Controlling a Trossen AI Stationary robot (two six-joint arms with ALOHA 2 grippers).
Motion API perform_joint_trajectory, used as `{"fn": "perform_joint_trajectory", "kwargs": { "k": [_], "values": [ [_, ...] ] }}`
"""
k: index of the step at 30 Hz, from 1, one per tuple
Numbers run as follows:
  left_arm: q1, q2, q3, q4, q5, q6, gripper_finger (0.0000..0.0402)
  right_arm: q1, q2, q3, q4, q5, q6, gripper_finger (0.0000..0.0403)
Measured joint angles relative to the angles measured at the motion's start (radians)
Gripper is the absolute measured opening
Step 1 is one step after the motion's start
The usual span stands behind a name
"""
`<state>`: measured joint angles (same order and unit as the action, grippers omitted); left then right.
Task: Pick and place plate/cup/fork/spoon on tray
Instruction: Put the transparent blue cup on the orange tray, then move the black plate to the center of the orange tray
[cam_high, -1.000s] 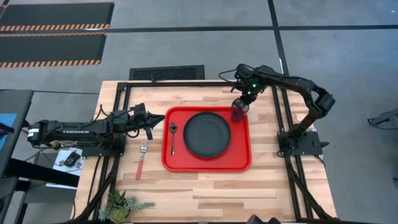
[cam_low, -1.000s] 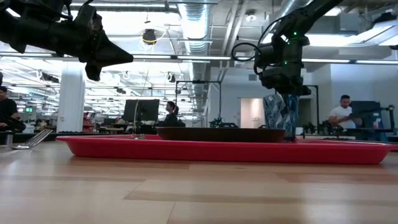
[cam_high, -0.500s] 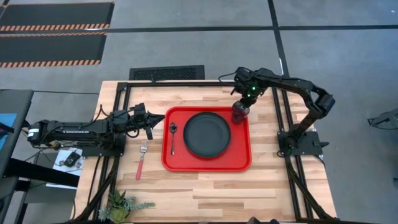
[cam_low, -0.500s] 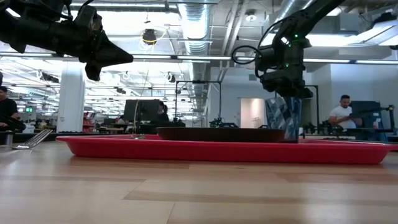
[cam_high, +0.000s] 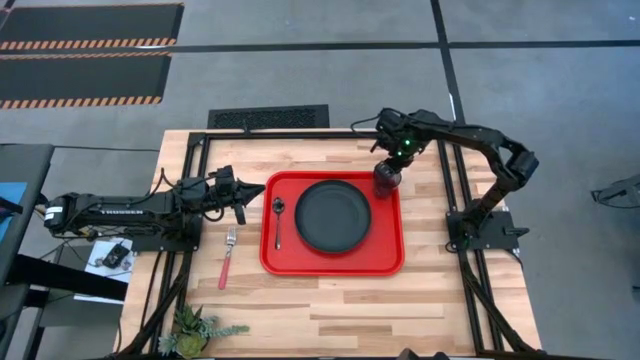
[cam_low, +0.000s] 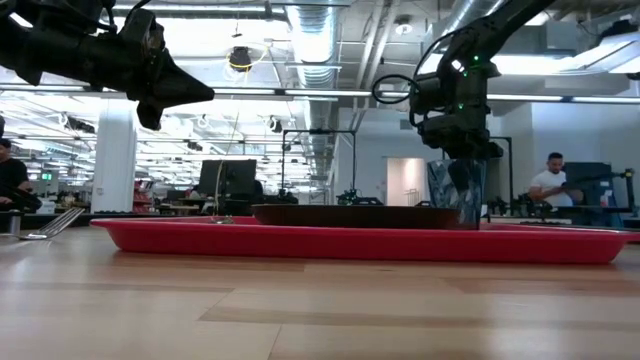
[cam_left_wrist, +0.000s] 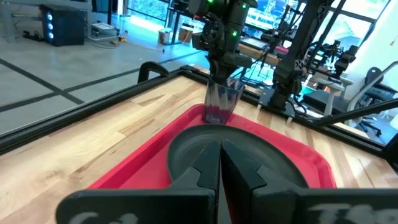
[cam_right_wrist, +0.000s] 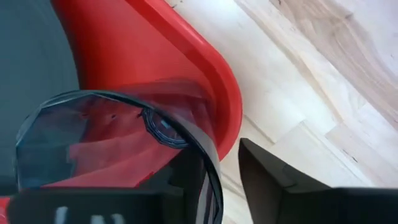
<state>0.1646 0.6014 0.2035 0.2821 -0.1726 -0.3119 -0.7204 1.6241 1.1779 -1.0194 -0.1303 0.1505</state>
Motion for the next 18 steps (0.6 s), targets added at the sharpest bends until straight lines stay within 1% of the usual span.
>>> {"fn": "perform_joint_trajectory", "kwargs": {
  "k": [4,7,11,14,18],
  "values": [
    [0.000,0.000,0.000,0.000,0.000,0.000,0.0000,0.000,0.000,0.050,-0.016,0.000,0.000,0.0164],
    [0.000,0.000,0.000,0.000,0.000,-0.002,0.0000,0.000,0.000,0.116,-0.046,0.000,0.000,0.0181],
    [0.000,0.000,0.000,0.000,0.000,-0.006,0.0000,0.018,0.000,0.224,-0.141,0.000,-0.017,0.0186],
    [0.000,0.000,0.000,-0.001,0.000,-0.006,0.0000,0.066,-0.002,0.281,-0.229,0.002,-0.026,0.0160],
    [0.000,0.000,0.000,-0.008,0.000,-0.006,0.0000,0.180,-0.015,0.294,-0.251,0.000,-0.026,0.0085]
  ]
}}
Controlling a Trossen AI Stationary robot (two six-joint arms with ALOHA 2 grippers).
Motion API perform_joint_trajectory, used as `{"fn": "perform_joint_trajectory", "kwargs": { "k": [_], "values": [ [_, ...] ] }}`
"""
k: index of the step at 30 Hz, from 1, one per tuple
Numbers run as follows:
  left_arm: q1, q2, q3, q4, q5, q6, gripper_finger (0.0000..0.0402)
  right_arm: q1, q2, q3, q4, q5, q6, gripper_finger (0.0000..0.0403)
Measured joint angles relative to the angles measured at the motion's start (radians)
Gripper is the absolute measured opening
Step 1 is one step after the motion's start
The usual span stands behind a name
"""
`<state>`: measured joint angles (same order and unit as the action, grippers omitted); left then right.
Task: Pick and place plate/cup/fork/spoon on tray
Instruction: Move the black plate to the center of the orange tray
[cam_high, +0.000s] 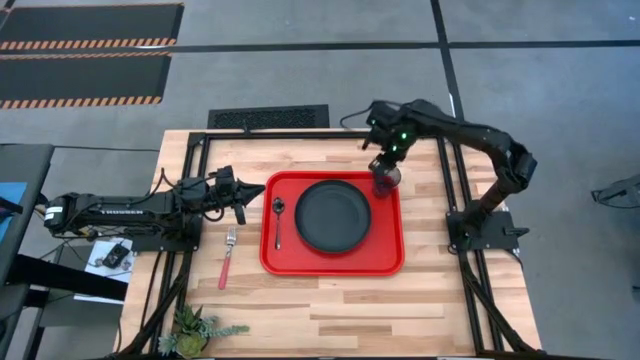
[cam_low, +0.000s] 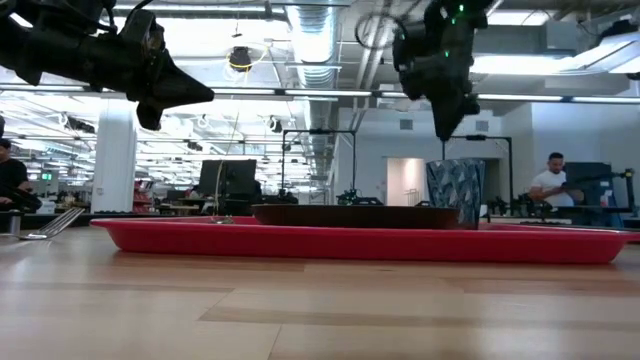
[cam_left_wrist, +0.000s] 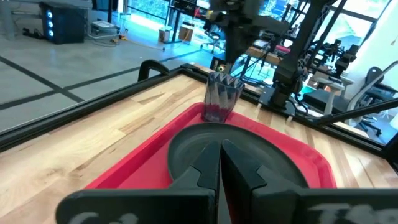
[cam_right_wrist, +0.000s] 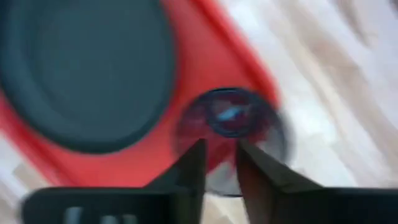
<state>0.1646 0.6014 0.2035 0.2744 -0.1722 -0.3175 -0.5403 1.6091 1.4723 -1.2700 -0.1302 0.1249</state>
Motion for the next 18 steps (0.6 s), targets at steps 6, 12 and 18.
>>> {"fn": "perform_joint_trajectory", "kwargs": {
  "k": [6,12,18],
  "values": [
    [0.000,0.000,0.000,-0.011,0.000,-0.005,0.0000,0.238,-0.002,0.000,0.071,-0.065,0.006,0.0015],
    [0.000,0.000,0.000,-0.040,0.000,-0.007,0.0000,0.417,-0.003,-0.076,0.302,-0.081,0.085,0.0014],
    [0.000,0.000,0.000,-0.041,0.004,-0.026,0.0000,0.511,0.018,-0.193,0.457,0.000,0.167,0.0012]
  ]
}}
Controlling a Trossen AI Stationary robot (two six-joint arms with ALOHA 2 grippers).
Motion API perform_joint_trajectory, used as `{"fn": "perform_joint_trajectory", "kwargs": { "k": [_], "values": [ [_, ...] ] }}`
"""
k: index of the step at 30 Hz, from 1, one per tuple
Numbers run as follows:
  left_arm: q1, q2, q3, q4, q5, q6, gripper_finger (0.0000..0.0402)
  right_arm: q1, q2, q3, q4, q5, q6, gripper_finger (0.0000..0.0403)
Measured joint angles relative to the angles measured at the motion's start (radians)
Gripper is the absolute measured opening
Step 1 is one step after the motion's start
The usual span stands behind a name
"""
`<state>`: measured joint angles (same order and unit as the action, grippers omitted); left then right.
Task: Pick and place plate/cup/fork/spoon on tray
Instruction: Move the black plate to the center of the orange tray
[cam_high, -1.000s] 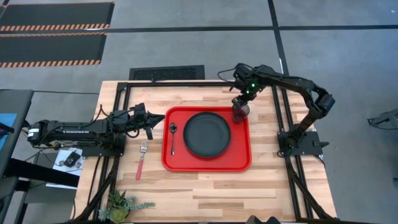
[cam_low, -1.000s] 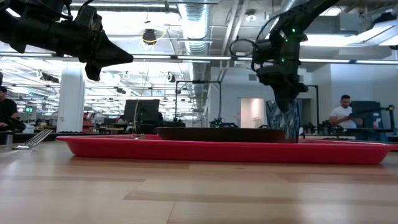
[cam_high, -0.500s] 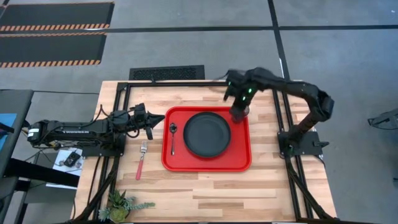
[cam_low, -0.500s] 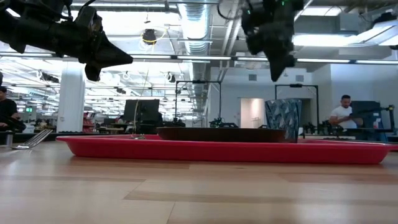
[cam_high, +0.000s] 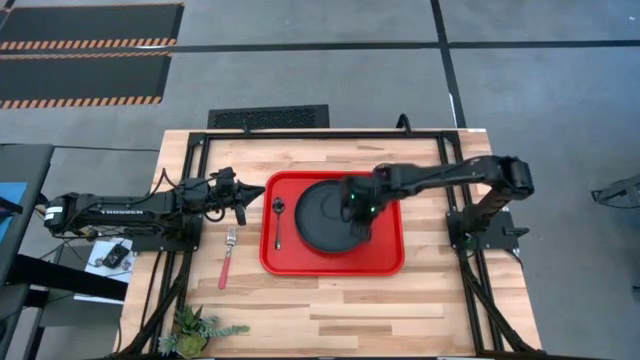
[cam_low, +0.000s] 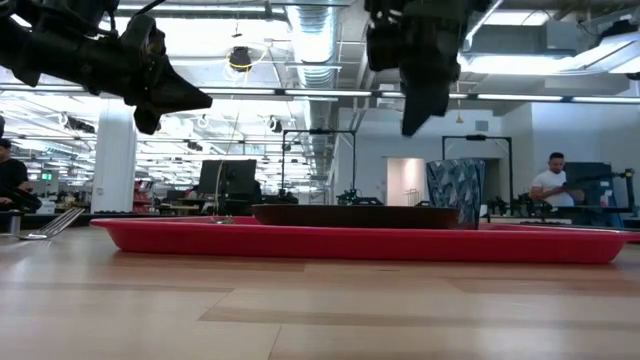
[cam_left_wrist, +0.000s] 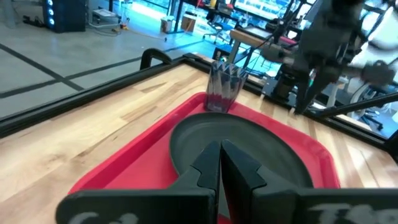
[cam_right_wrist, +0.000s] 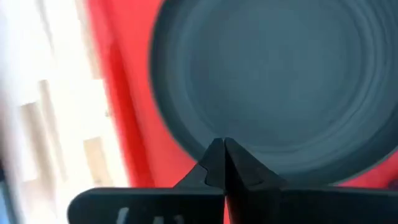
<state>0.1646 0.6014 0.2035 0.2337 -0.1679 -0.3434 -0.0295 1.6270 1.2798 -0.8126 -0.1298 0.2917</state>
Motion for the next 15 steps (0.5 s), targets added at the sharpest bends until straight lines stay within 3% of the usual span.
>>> {"fn": "perform_joint_trajectory", "kwargs": {
  "k": [6,15],
  "values": [
    [0.000,0.000,0.000,-0.005,0.004,-0.017,0.0000,0.086,0.044,-0.082,0.091,0.045,0.048,0.0006],
    [0.000,-0.007,0.002,-0.009,0.014,-0.018,0.0000,0.131,0.189,-0.089,0.186,0.053,0.044,0.0009]
  ]
}}
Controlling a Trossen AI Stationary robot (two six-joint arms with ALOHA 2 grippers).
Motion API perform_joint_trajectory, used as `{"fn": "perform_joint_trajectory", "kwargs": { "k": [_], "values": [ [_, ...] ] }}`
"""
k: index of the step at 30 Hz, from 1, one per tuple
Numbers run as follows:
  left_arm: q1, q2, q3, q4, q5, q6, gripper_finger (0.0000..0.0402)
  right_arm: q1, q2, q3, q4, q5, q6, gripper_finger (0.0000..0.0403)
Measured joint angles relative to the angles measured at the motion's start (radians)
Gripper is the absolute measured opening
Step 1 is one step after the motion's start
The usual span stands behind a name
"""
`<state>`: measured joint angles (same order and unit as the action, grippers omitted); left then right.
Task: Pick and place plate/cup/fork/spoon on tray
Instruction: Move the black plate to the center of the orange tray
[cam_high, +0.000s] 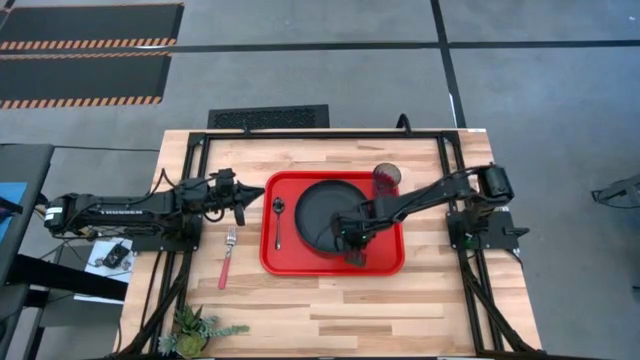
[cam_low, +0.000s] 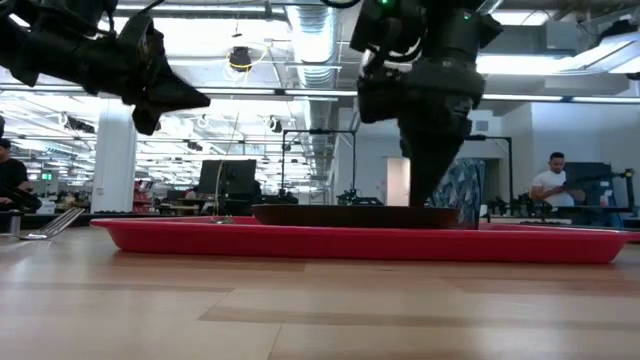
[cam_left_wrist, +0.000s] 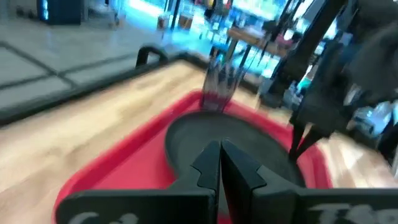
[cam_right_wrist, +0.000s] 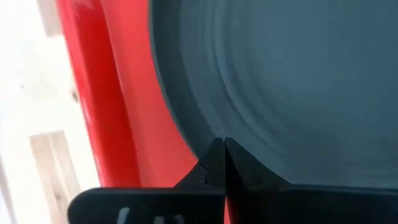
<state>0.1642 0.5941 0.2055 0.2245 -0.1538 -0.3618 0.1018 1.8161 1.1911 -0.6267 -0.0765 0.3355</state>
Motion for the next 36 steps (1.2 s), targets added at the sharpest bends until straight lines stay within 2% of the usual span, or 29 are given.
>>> {"fn": "perform_joint_trajectory", "kwargs": {
  "k": [5,36],
  "values": [
    [0.000,-0.015,0.001,-0.006,-0.002,0.000,0.0000,0.004,0.034,-0.002,0.013,-0.004,0.001,0.0006],
    [0.000,-0.032,-0.001,-0.035,-0.001,0.008,0.0000,0.010,0.015,0.000,-0.035,-0.165,0.008,0.0011]
  ]
}}
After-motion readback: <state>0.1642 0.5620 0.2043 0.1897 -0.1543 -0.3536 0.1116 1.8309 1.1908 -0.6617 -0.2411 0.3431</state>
